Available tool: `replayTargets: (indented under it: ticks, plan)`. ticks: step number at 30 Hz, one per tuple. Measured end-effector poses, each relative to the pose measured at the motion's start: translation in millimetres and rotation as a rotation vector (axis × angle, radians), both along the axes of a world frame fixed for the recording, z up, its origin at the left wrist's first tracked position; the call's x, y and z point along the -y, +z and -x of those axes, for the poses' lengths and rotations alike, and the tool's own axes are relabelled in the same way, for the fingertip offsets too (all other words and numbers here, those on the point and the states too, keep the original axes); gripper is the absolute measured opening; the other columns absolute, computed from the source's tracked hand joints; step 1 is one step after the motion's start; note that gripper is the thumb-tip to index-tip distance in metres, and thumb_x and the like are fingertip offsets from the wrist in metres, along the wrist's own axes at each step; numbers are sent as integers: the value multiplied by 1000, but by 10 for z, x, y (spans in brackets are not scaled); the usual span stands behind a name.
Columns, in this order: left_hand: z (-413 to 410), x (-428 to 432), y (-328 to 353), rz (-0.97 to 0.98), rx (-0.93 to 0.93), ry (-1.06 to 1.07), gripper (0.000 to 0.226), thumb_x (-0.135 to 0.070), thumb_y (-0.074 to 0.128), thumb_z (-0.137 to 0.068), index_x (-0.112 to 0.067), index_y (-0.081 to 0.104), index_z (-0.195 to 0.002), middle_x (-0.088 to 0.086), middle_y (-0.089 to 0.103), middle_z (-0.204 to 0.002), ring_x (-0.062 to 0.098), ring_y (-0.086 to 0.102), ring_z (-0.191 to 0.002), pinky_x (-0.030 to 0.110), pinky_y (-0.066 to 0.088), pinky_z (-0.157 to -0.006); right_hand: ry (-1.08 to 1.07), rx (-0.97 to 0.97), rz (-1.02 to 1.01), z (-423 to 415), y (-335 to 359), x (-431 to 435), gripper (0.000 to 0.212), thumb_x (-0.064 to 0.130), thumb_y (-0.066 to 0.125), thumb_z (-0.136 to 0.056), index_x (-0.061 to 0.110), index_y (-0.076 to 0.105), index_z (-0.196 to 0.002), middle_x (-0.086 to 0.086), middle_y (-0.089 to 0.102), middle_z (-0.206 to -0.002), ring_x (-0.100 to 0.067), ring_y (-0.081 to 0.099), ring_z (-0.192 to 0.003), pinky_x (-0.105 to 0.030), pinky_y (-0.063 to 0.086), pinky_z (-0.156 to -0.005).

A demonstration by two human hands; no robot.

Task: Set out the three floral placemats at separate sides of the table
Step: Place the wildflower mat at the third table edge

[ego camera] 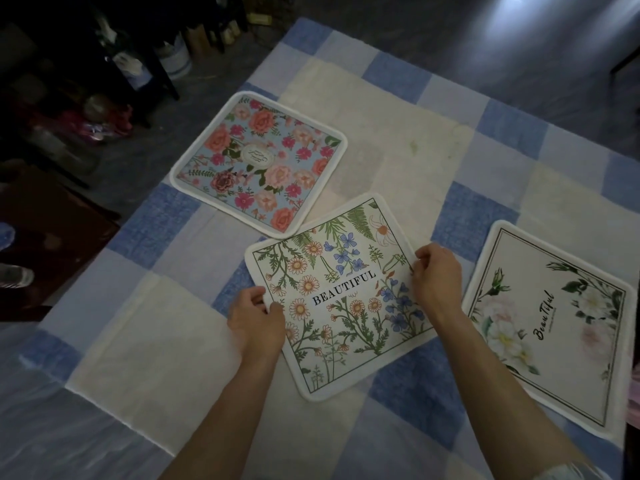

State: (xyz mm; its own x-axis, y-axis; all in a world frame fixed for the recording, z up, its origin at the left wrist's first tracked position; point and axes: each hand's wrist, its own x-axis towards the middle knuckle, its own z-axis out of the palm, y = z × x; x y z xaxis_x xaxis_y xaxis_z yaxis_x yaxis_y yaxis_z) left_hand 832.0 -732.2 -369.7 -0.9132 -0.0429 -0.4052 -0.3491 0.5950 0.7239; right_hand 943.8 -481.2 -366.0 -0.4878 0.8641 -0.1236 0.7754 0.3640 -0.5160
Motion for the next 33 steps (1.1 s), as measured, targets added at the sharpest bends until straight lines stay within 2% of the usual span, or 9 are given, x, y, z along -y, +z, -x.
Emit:
replayTargets:
  ticks: [4, 8, 15, 21, 26, 30, 33]
  plan:
    - [-126, 27, 10, 73, -192, -187, 28, 2, 67, -81, -8, 63, -108, 10, 55, -113, 18, 56, -90, 22, 42, -78, 14, -6, -16, -16, 54, 30, 13, 4, 55, -93, 9, 64, -101, -11, 61, -104, -18, 52, -86, -28, 38, -79]
    - [-198, 99, -65, 119, -262, -311, 30, 5, 65, -80, -6, 64, -109, 8, 49, -116, 22, 55, -101, 23, 43, -87, 26, -1, -30, -24, 88, 61, 13, 5, 55, -94, 9, 64, -103, -11, 61, -105, -19, 53, -87, -29, 40, -79]
    - [-233, 160, -123, 46, -370, -362, 28, 7, 64, -81, -6, 66, -105, 5, 50, -117, 18, 56, -101, 24, 50, -87, 46, 1, -52, -50, 136, 87, 13, 6, 55, -95, 8, 64, -104, -11, 62, -106, -25, 59, -92, -37, 50, -84]
    - [-277, 94, -77, -23, -406, -347, 34, 6, 67, -79, -11, 66, -109, 1, 49, -119, 12, 52, -105, 31, 52, -91, 59, 8, -97, -164, 126, 130, 7, 6, 55, -95, 11, 61, -96, -9, 60, -100, -20, 53, -85, -30, 41, -75]
    - [-260, 110, -4, -70, -417, -348, 30, 7, 64, -81, -7, 67, -107, 3, 56, -119, 17, 59, -102, 38, 55, -88, 61, -16, -124, -292, 201, 175, 10, 3, 56, -93, 10, 62, -94, -8, 60, -95, -18, 50, -81, -29, 39, -72]
    - [-251, 147, 130, -104, -469, -372, 29, 7, 63, -82, -5, 67, -108, 4, 59, -119, 16, 59, -103, 35, 54, -91, 38, -8, -106, -409, 304, 251, 11, 1, 55, -92, 6, 64, -95, -13, 64, -94, -27, 59, -83, -39, 51, -73]
    - [-205, 193, 259, -152, -502, -408, 31, 11, 63, -79, -4, 67, -106, 6, 62, -116, 15, 60, -99, 29, 54, -87, 3, -18, -107, -509, 390, 347, 11, -1, 56, -90, 4, 65, -95, -15, 66, -94, -29, 61, -84, -41, 52, -76]
